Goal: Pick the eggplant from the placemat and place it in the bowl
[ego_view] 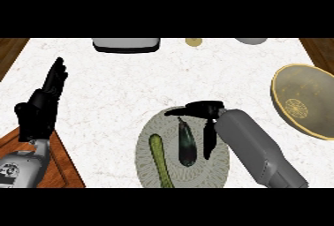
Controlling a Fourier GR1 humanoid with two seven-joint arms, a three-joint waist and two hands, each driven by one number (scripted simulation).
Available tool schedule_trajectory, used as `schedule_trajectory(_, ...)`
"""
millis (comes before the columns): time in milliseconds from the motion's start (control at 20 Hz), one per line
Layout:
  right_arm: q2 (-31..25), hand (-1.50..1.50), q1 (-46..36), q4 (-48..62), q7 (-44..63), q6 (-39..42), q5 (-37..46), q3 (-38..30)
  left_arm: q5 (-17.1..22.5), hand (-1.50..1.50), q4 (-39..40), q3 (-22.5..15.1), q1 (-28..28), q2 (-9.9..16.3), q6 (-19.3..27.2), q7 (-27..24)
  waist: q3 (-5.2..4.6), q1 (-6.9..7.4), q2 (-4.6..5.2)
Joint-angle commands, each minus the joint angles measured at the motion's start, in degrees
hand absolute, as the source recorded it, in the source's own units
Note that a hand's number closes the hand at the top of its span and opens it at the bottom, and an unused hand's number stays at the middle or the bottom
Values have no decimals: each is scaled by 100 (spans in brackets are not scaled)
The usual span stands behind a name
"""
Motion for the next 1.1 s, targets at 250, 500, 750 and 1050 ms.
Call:
schedule_trajectory(250, 318, 150, 510, -88, -666, -673, 764, 432, -145, 0, 12, 184, -136, -86, -40, 56, 43, 34, 74)
schedule_trajectory(500, 521, 150, 521, 46, -819, -856, 774, 162, -103, 0, 131, 187, 7, -266, -158, -171, 41, 37, 78)
schedule_trajectory(750, 423, 150, 298, 249, -1271, -885, 867, -107, -271, 0, 499, 220, -241, -376, -184, -228, 42, 27, 83)
schedule_trajectory(1050, 767, 150, 260, 4, 2610, -3166, 790, -1030, -302, 0, 286, 232, -41, -303, -42, -58, 16, -236, -105)
